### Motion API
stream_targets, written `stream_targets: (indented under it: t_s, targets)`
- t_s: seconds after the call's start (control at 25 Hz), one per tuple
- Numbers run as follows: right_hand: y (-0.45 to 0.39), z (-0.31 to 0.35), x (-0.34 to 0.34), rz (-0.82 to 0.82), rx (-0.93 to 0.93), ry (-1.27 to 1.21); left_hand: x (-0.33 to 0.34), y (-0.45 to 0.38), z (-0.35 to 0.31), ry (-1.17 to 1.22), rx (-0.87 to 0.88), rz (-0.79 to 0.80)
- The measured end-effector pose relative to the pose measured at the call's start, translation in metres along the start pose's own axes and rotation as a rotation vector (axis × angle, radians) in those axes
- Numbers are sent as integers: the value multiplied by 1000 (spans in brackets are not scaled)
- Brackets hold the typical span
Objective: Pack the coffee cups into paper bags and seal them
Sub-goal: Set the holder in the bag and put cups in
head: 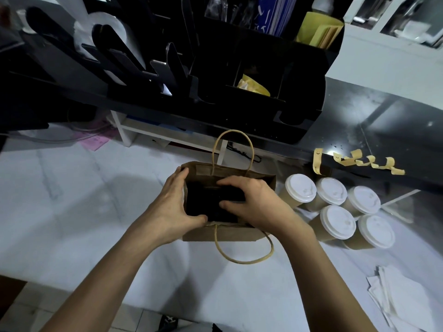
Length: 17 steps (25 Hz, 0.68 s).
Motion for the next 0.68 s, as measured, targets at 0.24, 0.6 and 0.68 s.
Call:
stream_targets:
  t_s: [0.24, 0.6, 0.68]
  targets:
    - [31, 0, -50, -271, -3, -89, 0, -4, -2, 2, 9, -4]
    - [55, -42, -76, -541, 95, -117, -3, -10, -2, -13, 11, -11]
    - [61, -59, -78, -619, 146, -139, -2, -9, -2, -25, 12, 1]
Point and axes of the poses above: each hand's wrist, its own y-axis away from the middle knuckle, its own x-axis out of the palm, z = x × y, the point moved 10 cm from there along -y, towards the middle knuckle, and after that the axes turned 8 degrees about -x, right-handed, at the moved point
